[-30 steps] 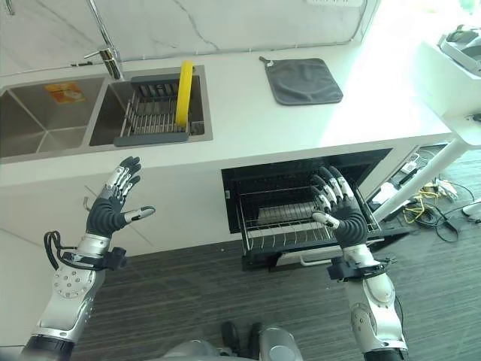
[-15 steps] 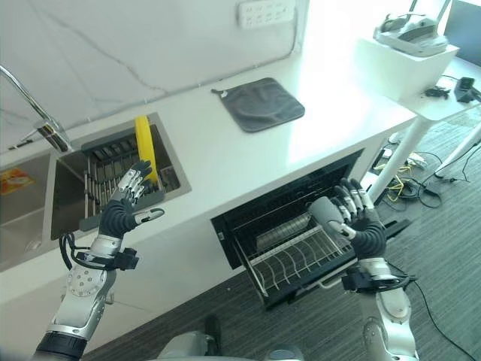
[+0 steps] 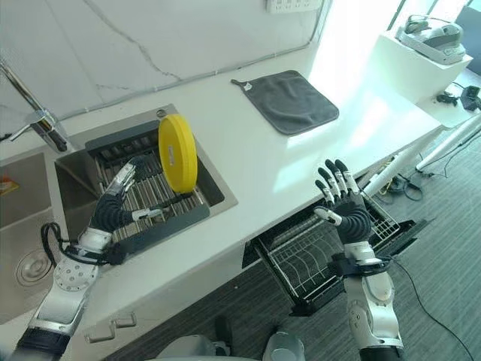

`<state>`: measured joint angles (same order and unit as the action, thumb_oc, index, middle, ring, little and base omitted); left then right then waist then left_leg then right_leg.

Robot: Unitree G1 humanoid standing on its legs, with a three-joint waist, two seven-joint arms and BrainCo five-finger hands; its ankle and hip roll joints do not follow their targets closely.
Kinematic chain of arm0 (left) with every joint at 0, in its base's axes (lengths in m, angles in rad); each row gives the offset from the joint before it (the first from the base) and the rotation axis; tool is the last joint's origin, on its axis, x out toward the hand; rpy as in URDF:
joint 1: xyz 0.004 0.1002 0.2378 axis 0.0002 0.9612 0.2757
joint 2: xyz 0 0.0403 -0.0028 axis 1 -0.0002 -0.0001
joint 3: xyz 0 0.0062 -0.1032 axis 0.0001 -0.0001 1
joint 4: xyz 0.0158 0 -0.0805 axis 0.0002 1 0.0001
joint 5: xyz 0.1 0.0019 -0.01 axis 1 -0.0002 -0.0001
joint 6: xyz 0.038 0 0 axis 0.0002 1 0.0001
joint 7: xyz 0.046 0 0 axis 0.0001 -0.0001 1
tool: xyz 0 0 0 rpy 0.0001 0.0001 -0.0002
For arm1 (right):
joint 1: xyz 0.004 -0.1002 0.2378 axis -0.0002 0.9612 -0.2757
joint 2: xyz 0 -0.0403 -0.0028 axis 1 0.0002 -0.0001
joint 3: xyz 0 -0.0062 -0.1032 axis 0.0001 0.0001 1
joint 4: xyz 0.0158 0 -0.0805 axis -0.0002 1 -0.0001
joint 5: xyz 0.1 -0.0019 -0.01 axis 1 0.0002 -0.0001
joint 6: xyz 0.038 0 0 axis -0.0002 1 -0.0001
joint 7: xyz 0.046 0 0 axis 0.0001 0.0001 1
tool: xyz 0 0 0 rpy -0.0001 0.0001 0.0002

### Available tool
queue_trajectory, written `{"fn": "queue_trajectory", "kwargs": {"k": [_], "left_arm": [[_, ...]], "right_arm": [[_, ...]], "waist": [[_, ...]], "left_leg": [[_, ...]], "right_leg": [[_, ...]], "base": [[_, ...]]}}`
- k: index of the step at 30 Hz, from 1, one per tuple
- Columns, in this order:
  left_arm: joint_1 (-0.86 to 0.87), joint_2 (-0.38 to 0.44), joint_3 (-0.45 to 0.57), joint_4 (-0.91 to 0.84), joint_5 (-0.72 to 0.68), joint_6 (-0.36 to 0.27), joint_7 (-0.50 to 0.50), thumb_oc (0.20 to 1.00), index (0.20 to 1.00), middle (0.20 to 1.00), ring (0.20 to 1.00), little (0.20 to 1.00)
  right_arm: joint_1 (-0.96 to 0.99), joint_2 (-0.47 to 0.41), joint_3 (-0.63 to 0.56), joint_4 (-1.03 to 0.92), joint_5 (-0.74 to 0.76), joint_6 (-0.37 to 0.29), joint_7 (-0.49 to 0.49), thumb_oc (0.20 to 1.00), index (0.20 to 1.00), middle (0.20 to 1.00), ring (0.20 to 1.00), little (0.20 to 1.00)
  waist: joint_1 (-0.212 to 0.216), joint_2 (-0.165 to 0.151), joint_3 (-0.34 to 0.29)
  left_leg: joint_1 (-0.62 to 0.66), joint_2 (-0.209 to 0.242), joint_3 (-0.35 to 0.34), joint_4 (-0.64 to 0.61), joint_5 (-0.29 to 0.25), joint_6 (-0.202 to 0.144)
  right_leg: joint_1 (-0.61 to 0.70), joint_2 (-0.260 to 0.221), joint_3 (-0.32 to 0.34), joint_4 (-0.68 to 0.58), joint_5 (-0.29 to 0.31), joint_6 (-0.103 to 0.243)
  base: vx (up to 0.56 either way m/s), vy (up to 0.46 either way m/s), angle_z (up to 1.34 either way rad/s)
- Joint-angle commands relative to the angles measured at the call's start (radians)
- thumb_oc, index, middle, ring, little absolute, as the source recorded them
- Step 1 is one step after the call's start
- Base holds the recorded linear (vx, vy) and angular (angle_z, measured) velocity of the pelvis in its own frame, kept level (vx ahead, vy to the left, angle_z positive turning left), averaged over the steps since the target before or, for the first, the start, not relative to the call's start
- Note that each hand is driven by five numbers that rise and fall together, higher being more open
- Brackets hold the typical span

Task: Place the dishes in the dishwasher.

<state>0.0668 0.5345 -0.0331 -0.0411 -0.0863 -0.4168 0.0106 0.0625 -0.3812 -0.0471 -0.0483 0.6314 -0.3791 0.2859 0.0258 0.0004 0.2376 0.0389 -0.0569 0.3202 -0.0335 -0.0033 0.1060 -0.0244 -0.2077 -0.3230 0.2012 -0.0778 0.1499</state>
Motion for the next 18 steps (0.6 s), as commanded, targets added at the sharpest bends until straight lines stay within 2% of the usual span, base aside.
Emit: {"fn": "queue_trajectory", "kwargs": {"k": [1, 4, 12, 15, 18], "left_arm": [[-0.019, -0.018, 0.028, -0.084, 0.039, -0.057, 0.024, 1.0, 1.0, 1.0, 1.0, 1.0], [-0.001, -0.025, 0.031, -0.088, 0.036, -0.051, 0.035, 1.0, 1.0, 1.0, 1.0, 1.0], [0.013, -0.032, 0.026, -0.063, 0.047, -0.065, 0.069, 1.0, 1.0, 1.0, 1.0, 1.0], [0.024, -0.036, 0.04, -0.062, 0.052, -0.068, 0.117, 1.0, 1.0, 1.0, 1.0, 1.0], [0.047, -0.047, 0.081, -0.061, 0.049, -0.088, 0.219, 1.0, 1.0, 1.0, 1.0, 1.0]], "right_arm": [[-0.05, -0.017, -0.003, -0.011, 0.002, -0.034, -0.014, 1.0, 1.0, 1.0, 1.0, 1.0], [-0.048, -0.016, 0.019, -0.016, -0.003, -0.02, -0.014, 1.0, 1.0, 1.0, 1.0, 1.0], [-0.034, -0.026, 0.037, -0.017, -0.003, -0.037, 0.008, 1.0, 1.0, 1.0, 1.0, 1.0], [-0.036, -0.032, 0.034, -0.011, 0.0, -0.039, 0.013, 1.0, 1.0, 1.0, 1.0, 1.0], [-0.031, -0.031, 0.037, -0.005, -0.011, -0.051, 0.003, 1.0, 1.0, 1.0, 1.0, 1.0]], "waist": [[0.008, 0.013, -0.024], [0.008, 0.008, -0.034], [-0.002, 0.008, -0.047], [0.002, 0.012, -0.051], [0.012, 0.015, -0.055]], "left_leg": [[0.044, 0.069, -0.06, -0.048, -0.01, -0.079], [0.048, 0.078, -0.052, -0.048, -0.007, -0.097], [0.05, 0.085, -0.068, -0.041, -0.003, -0.119], [0.048, 0.09, -0.081, -0.04, 0.005, -0.133], [0.036, 0.094, -0.094, -0.039, 0.018, -0.15]], "right_leg": [[0.046, 0.046, -0.044, -0.039, 0.017, -0.002], [0.082, 0.064, -0.044, -0.113, 0.02, -0.013], [0.116, 0.094, -0.027, -0.155, 0.011, -0.036], [0.131, 0.103, -0.029, -0.171, 0.009, -0.046], [0.147, 0.109, -0.037, -0.19, 0.006, -0.054]], "base": [[0.03, -0.15, -0.39], [0.05, -0.176, -0.28], [-0.01, -0.105, -0.05], [-0.09, -0.107, 0.07], [-0.11, -0.088, 0.37]]}}
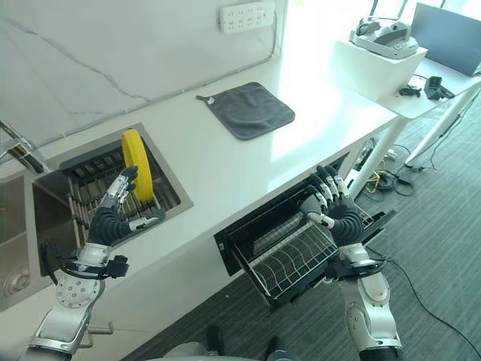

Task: Place the dishes in the dishwasher.

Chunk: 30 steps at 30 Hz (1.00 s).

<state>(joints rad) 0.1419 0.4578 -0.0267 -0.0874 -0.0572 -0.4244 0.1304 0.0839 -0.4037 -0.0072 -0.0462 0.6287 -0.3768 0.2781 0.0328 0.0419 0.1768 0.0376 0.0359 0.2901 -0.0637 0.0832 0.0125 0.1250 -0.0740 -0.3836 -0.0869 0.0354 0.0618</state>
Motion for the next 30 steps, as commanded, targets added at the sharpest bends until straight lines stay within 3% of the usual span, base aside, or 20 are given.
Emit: {"fn": "queue_trajectory", "kwargs": {"k": [1, 4, 8, 12, 14, 18, 19, 20, 21, 24, 26, 30], "left_arm": [[-0.025, 0.028, 0.084, -0.014, 0.013, -0.087, 0.104, 1.0, 1.0, 1.0, 1.0, 1.0], [-0.015, 0.015, 0.12, -0.018, -0.029, -0.117, 0.097, 1.0, 1.0, 1.0, 1.0, 1.0], [-0.007, -0.008, 0.122, -0.04, -0.061, -0.089, 0.062, 1.0, 1.0, 1.0, 1.0, 1.0], [0.003, -0.01, 0.114, -0.045, -0.14, -0.109, -0.075, 1.0, 1.0, 1.0, 1.0, 1.0], [0.005, -0.005, 0.101, -0.062, -0.239, -0.104, -0.212, 1.0, 1.0, 1.0, 1.0, 1.0], [0.029, -0.049, 0.057, -0.143, -0.611, 0.036, -0.546, 1.0, 1.0, 1.0, 1.0, 1.0], [0.033, -0.064, 0.04, -0.157, -0.7, 0.114, -0.643, 1.0, 1.0, 1.0, 1.0, 1.0], [0.038, -0.076, 0.018, -0.163, -0.77, 0.234, -0.751, 1.0, 1.0, 1.0, 1.0, 1.0], [0.038, -0.078, -0.001, -0.166, -0.778, 0.292, -0.809, 1.0, 1.0, 1.0, 1.0, 1.0], [0.037, -0.074, -0.073, -0.167, -0.725, 0.438, -0.92, 1.0, 1.0, 1.0, 1.0, 1.0], [0.028, -0.045, -0.142, -0.136, -0.696, 0.506, -0.935, 1.0, 1.0, 1.0, 1.0, 1.0], [0.02, -0.033, -0.198, -0.026, -0.679, 0.567, -0.965, 1.0, 1.0, 1.0, 1.0, 1.0]], "right_arm": [[-0.051, -0.009, -0.003, -0.008, -0.008, -0.053, 0.009, 1.0, 1.0, 1.0, 1.0, 1.0], [-0.05, -0.005, 0.001, -0.01, -0.011, -0.043, 0.036, 1.0, 1.0, 1.0, 1.0, 1.0], [-0.066, 0.013, 0.047, -0.02, -0.037, -0.022, 0.098, 1.0, 1.0, 1.0, 1.0, 1.0], [-0.098, 0.023, 0.093, -0.023, -0.033, -0.023, 0.094, 1.0, 1.0, 1.0, 1.0, 1.0], [-0.11, 0.025, 0.1, -0.023, -0.033, -0.017, 0.086, 1.0, 1.0, 1.0, 1.0, 1.0], [-0.136, 0.044, 0.119, -0.005, -0.045, -0.005, 0.053, 1.0, 1.0, 1.0, 1.0, 1.0], [-0.139, 0.049, 0.12, 0.007, -0.038, -0.008, 0.053, 1.0, 1.0, 1.0, 1.0, 1.0], [-0.143, 0.051, 0.118, 0.017, -0.032, -0.011, 0.057, 1.0, 1.0, 1.0, 1.0, 1.0], [-0.146, 0.049, 0.115, 0.024, -0.029, -0.012, 0.059, 1.0, 1.0, 1.0, 1.0, 1.0], [-0.162, 0.04, 0.113, 0.05, -0.019, -0.021, 0.059, 1.0, 1.0, 1.0, 1.0, 1.0], [-0.18, 0.012, 0.111, 0.078, 0.017, -0.031, 0.066, 1.0, 1.0, 1.0, 1.0, 1.0], [-0.197, -0.026, 0.099, 0.102, 0.064, -0.033, 0.076, 1.0, 1.0, 1.0, 1.0, 1.0]], "waist": [[0.005, -0.026, 0.005], [0.016, -0.024, 0.002], [0.038, -0.022, -0.004], [0.065, -0.022, -0.012], [0.074, -0.021, -0.012], [0.097, -0.015, -0.005], [0.101, -0.013, -0.004], [0.104, -0.012, -0.003], [0.105, -0.01, -0.002], [0.1, -0.004, 0.004], [0.086, 0.002, 0.008], [0.07, 0.005, 0.008]], "left_leg": [[0.036, 0.001, -0.065, -0.008, -0.067, -0.058], [0.032, 0.002, -0.074, -0.008, -0.062, -0.06], [0.033, 0.0, -0.089, -0.014, -0.061, -0.061], [0.031, 0.0, -0.103, -0.018, -0.058, -0.061], [0.027, 0.0, -0.11, -0.018, -0.056, -0.062], [0.012, 0.0, -0.122, -0.018, -0.045, -0.063], [0.008, 0.001, -0.123, -0.018, -0.042, -0.065], [0.003, 0.002, -0.124, -0.018, -0.039, -0.066], [0.002, 0.003, -0.124, -0.019, -0.037, -0.067], [-0.002, 0.008, -0.119, -0.019, -0.033, -0.069], [-0.002, 0.012, -0.108, -0.016, -0.033, -0.071], [-0.001, 0.019, -0.092, -0.012, -0.036, -0.073]], "right_leg": [[-0.001, -0.025, 0.022, 0.097, -0.108, 0.033], [0.003, -0.029, 0.009, 0.1, -0.11, 0.031], [0.011, -0.035, -0.011, 0.104, -0.115, 0.032], [0.02, -0.034, -0.026, 0.109, -0.123, 0.029], [0.021, -0.032, -0.03, 0.111, -0.127, 0.028], [0.031, -0.025, -0.041, 0.11, -0.131, 0.021], [0.033, -0.024, -0.045, 0.108, -0.13, 0.021], [0.034, -0.023, -0.049, 0.106, -0.127, 0.021], [0.034, -0.023, -0.053, 0.107, -0.126, 0.022], [0.033, -0.021, -0.055, 0.111, -0.126, 0.023], [0.033, -0.018, -0.051, 0.114, -0.13, 0.023], [0.036, -0.015, -0.044, 0.114, -0.135, 0.019]], "base": [[-0.06, -0.033, 0.27], [-0.06, -0.015, 0.21], [-0.04, -0.004, 0.12], [-0.01, -0.011, 0.15], [-0.01, -0.018, 0.21], [-0.04, -0.025, 0.38], [-0.05, -0.048, 0.37], [-0.04, -0.054, 0.31], [-0.04, -0.049, 0.19], [-0.04, -0.036, 0.03], [-0.03, -0.038, -0.01], [0.0, -0.027, -0.02]]}}
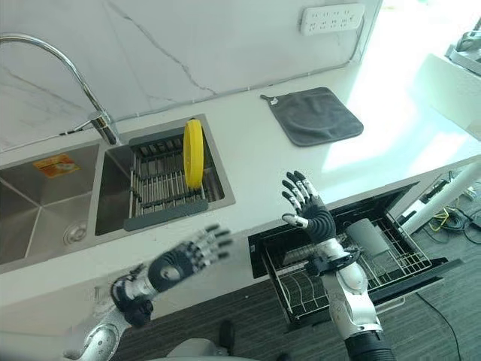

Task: Place the dishes in the dishwasher.

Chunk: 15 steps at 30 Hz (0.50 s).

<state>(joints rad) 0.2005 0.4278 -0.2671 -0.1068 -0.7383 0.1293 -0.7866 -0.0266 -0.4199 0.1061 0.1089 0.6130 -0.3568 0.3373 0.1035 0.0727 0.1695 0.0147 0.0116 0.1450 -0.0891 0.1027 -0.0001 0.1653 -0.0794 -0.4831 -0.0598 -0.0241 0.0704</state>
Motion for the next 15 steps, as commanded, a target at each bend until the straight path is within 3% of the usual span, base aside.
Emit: {"fn": "queue_trajectory", "kwargs": {"k": [1, 2, 4, 6, 9, 15], "left_arm": [[-0.036, -0.003, 0.028, 0.027, 0.04, 0.016, -0.06, 1.0, 1.0, 1.0, 1.0, 1.0], [-0.039, -0.005, 0.002, 0.12, 0.11, 0.019, -0.066, 1.0, 1.0, 1.0, 1.0, 1.0], [-0.044, 0.003, -0.023, 0.205, 0.207, -0.036, -0.002, 1.0, 1.0, 1.0, 1.0, 1.0], [-0.058, 0.003, -0.045, 0.357, 0.296, -0.125, 0.12, 1.0, 1.0, 1.0, 1.0, 1.0], [-0.06, -0.02, -0.031, 0.542, 0.406, -0.194, 0.318, 1.0, 1.0, 1.0, 1.0, 1.0], [-0.087, -0.12, 0.012, 0.849, 0.61, -0.242, 0.527, 1.0, 1.0, 1.0, 1.0, 1.0]], "right_arm": [[-0.089, -0.012, -0.02, -0.046, 0.084, -0.054, 0.022, 1.0, 1.0, 1.0, 1.0, 1.0], [-0.095, -0.017, -0.026, -0.031, 0.098, -0.056, 0.035, 1.0, 1.0, 1.0, 1.0, 1.0], [-0.096, -0.021, -0.025, -0.025, 0.107, -0.059, 0.042, 1.0, 1.0, 1.0, 1.0, 1.0], [-0.094, -0.03, -0.025, -0.031, 0.122, -0.06, 0.055, 1.0, 1.0, 1.0, 1.0, 1.0], [-0.084, -0.031, -0.028, -0.053, 0.119, -0.05, 0.045, 1.0, 1.0, 1.0, 1.0, 1.0], [-0.106, -0.015, 0.005, -0.083, 0.064, -0.009, 0.017, 1.0, 1.0, 1.0, 1.0, 1.0]], "waist": [[-0.003, -0.025, 0.014], [-0.011, -0.026, 0.014], [-0.019, -0.027, 0.014], [-0.029, -0.03, 0.014], [-0.035, -0.036, 0.014], [-0.031, -0.049, 0.017]], "left_leg": [[0.021, 0.045, 0.057, 0.014, -0.056, -0.061], [0.024, 0.048, 0.067, 0.014, -0.059, -0.06], [0.027, 0.05, 0.072, 0.015, -0.061, -0.061], [0.031, 0.053, 0.077, 0.018, -0.064, -0.061], [0.033, 0.055, 0.081, 0.019, -0.064, -0.062], [0.035, 0.059, 0.079, 0.02, -0.061, -0.065]], "right_leg": [[-0.005, -0.01, 0.057, 0.087, -0.076, 0.01], [-0.003, -0.008, 0.061, 0.084, -0.076, 0.01], [-0.003, -0.008, 0.066, 0.084, -0.076, 0.01], [-0.004, -0.006, 0.073, 0.084, -0.08, 0.008], [-0.005, -0.006, 0.08, 0.08, -0.078, 0.004], [-0.005, -0.008, 0.078, 0.081, -0.079, -0.001]], "base": [[0.02, -0.054, -0.05], [0.02, -0.044, -0.05], [0.02, -0.023, -0.05], [0.04, -0.009, -0.02], [0.04, 0.006, -0.05], [0.03, 0.008, -0.05]]}}
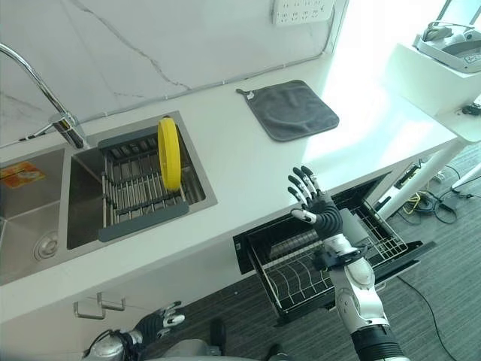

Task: Place the dishes in the dishwasher.

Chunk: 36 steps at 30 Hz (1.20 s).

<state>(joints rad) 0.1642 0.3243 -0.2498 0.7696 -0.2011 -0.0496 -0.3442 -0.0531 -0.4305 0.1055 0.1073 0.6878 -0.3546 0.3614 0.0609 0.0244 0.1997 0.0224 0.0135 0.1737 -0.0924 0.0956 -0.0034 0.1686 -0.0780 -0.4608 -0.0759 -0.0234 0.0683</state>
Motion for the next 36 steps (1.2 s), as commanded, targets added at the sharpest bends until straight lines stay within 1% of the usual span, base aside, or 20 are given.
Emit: {"fn": "queue_trajectory", "kwargs": {"k": [1, 2, 3, 5, 7, 10, 13, 16, 18, 19, 21, 23, 29, 31, 36], "left_arm": [[-0.055, -0.026, 0.001, 0.001, 0.083, -0.064, 0.099, 1.0, 1.0, 1.0, 1.0, 1.0], [-0.067, -0.041, 0.01, 0.049, 0.098, -0.061, 0.134, 1.0, 1.0, 1.0, 1.0, 1.0], [-0.08, -0.051, 0.018, 0.084, 0.113, -0.069, 0.167, 1.0, 1.0, 1.0, 1.0, 1.0], [-0.1, -0.058, 0.029, 0.125, 0.132, -0.08, 0.211, 1.0, 1.0, 1.0, 1.0, 1.0], [-0.117, -0.065, 0.029, 0.147, 0.173, -0.089, 0.23, 1.0, 1.0, 1.0, 1.0, 1.0], [-0.12, -0.067, 0.009, 0.146, 0.208, -0.097, 0.254, 1.0, 1.0, 1.0, 1.0, 1.0], [-0.129, -0.066, -0.013, 0.153, 0.211, -0.082, 0.243, 1.0, 1.0, 1.0, 1.0, 1.0], [-0.141, -0.049, -0.064, 0.156, 0.353, -0.104, 0.215, 1.0, 1.0, 1.0, 1.0, 1.0], [-0.15, -0.038, -0.105, 0.169, 0.333, -0.101, 0.22, 1.0, 1.0, 1.0, 1.0, 1.0], [-0.154, -0.037, -0.11, 0.172, 0.326, -0.096, 0.22, 1.0, 1.0, 1.0, 1.0, 1.0], [-0.166, -0.036, -0.129, 0.193, 0.324, -0.095, 0.216, 1.0, 1.0, 1.0, 1.0, 1.0], [-0.173, -0.038, -0.142, 0.209, 0.321, -0.1, 0.216, 1.0, 1.0, 1.0, 1.0, 1.0], [-0.186, -0.026, -0.171, 0.224, 0.324, -0.123, 0.221, 1.0, 1.0, 1.0, 1.0, 1.0], [-0.198, -0.017, -0.183, 0.215, 0.308, -0.137, 0.225, 1.0, 1.0, 1.0, 1.0, 1.0], [-0.201, -0.002, -0.197, 0.185, 0.287, -0.143, 0.222, 1.0, 1.0, 1.0, 1.0, 1.0]], "right_arm": [[-0.088, -0.004, 0.013, -0.081, -0.02, -0.001, -0.011, 1.0, 1.0, 1.0, 1.0, 1.0], [-0.109, -0.003, 0.028, -0.078, -0.055, 0.045, -0.021, 1.0, 1.0, 1.0, 1.0, 1.0], [-0.129, -0.005, 0.044, -0.068, -0.062, 0.08, -0.01, 1.0, 1.0, 1.0, 1.0, 1.0], [-0.162, -0.004, 0.072, -0.055, -0.072, 0.107, -0.03, 1.0, 1.0, 1.0, 1.0, 1.0], [-0.204, 0.003, 0.095, -0.047, -0.079, 0.133, -0.067, 1.0, 1.0, 1.0, 1.0, 1.0], [-0.253, 0.015, 0.111, -0.031, -0.057, 0.17, -0.087, 1.0, 1.0, 1.0, 1.0, 1.0], [-0.299, 0.028, 0.127, -0.01, -0.048, 0.188, -0.117, 1.0, 1.0, 1.0, 1.0, 1.0], [-0.345, 0.04, 0.139, 0.01, -0.041, 0.223, -0.133, 1.0, 1.0, 1.0, 1.0, 1.0], [-0.377, 0.048, 0.161, 0.026, -0.042, 0.248, -0.141, 1.0, 1.0, 1.0, 1.0, 1.0], [-0.385, 0.049, 0.165, 0.03, -0.04, 0.258, -0.145, 1.0, 1.0, 1.0, 1.0, 1.0], [-0.418, 0.052, 0.174, 0.052, 0.0, 0.29, -0.177, 1.0, 1.0, 1.0, 1.0, 1.0], [-0.454, 0.057, 0.176, 0.083, 0.008, 0.304, -0.199, 1.0, 1.0, 1.0, 1.0, 1.0], [-0.55, 0.065, 0.192, 0.121, 0.013, 0.325, -0.22, 1.0, 1.0, 1.0, 1.0, 1.0], [-0.597, 0.065, 0.199, 0.147, 0.017, 0.326, -0.222, 1.0, 1.0, 1.0, 1.0, 1.0], [-0.668, 0.073, 0.214, 0.199, 0.007, 0.337, -0.219, 1.0, 1.0, 1.0, 1.0, 1.0]], "waist": [[0.014, -0.002, -0.014], [0.018, -0.006, -0.015], [0.021, -0.009, -0.015], [0.028, -0.016, -0.014], [0.039, -0.022, -0.013], [0.05, -0.027, -0.011], [0.058, -0.028, -0.012], [0.064, -0.027, -0.008], [0.062, -0.022, -0.004], [0.062, -0.02, -0.003], [0.064, -0.016, 0.002], [0.071, -0.01, 0.01], [0.083, 0.0, 0.047], [0.089, 0.011, 0.07], [0.101, 0.038, 0.105]], "left_leg": [[0.026, 0.057, 0.05, 0.023, -0.054, -0.061], [0.026, 0.056, 0.048, 0.024, -0.055, -0.062], [0.027, 0.054, 0.046, 0.025, -0.056, -0.061], [0.03, 0.054, 0.044, 0.028, -0.057, -0.061], [0.032, 0.051, 0.038, 0.033, -0.062, -0.058], [0.038, 0.047, 0.032, 0.031, -0.065, -0.055], [0.041, 0.043, 0.027, 0.027, -0.064, -0.054], [0.038, 0.041, 0.025, 0.029, -0.065, -0.052], [0.042, 0.038, 0.026, 0.027, -0.066, -0.048], [0.042, 0.037, 0.027, 0.027, -0.067, -0.048], [0.042, 0.033, 0.024, 0.031, -0.07, -0.046], [0.037, 0.029, 0.019, 0.038, -0.075, -0.043], [0.025, 0.017, 0.003, 0.056, -0.087, -0.03], [0.014, 0.012, -0.004, 0.059, -0.084, -0.025], [0.0, 0.0, -0.017, 0.05, -0.072, -0.019]], "right_leg": [[-0.008, -0.01, 0.055, 0.097, -0.08, 0.001], [-0.007, -0.011, 0.052, 0.097, -0.08, 0.0], [-0.005, -0.012, 0.05, 0.095, -0.08, -0.001], [-0.002, -0.014, 0.046, 0.096, -0.08, -0.003], [0.0, -0.014, 0.04, 0.096, -0.079, -0.005], [0.001, -0.012, 0.038, 0.097, -0.079, -0.008], [0.003, -0.011, 0.036, 0.093, -0.077, -0.008], [-0.001, -0.015, 0.033, 0.096, -0.075, -0.008], [-0.003, -0.017, 0.033, 0.098, -0.075, -0.007], [-0.003, -0.018, 0.033, 0.097, -0.075, -0.006], [-0.008, -0.023, 0.032, 0.1, -0.073, -0.007], [-0.018, -0.03, 0.03, 0.105, -0.071, -0.006], [-0.051, -0.044, 0.033, 0.125, -0.065, -0.004], [-0.071, -0.051, 0.034, 0.141, -0.062, -0.002], [-0.1, -0.067, 0.033, 0.159, -0.056, 0.005]], "base": [[0.05, 0.015, 0.01], [0.05, 0.016, 0.01], [0.06, 0.017, 0.0], [0.06, 0.014, 0.0], [0.07, 0.019, 0.02], [0.06, 0.037, 0.03], [0.08, 0.061, 0.02], [0.07, 0.075, 0.03], [0.09, 0.111, -0.02], [0.1, 0.113, -0.07], [0.1, 0.127, -0.04], [0.08, 0.12, -0.02], [0.04, 0.072, 0.0], [-0.02, 0.076, 0.01], [-0.01, 0.071, 0.07]]}}
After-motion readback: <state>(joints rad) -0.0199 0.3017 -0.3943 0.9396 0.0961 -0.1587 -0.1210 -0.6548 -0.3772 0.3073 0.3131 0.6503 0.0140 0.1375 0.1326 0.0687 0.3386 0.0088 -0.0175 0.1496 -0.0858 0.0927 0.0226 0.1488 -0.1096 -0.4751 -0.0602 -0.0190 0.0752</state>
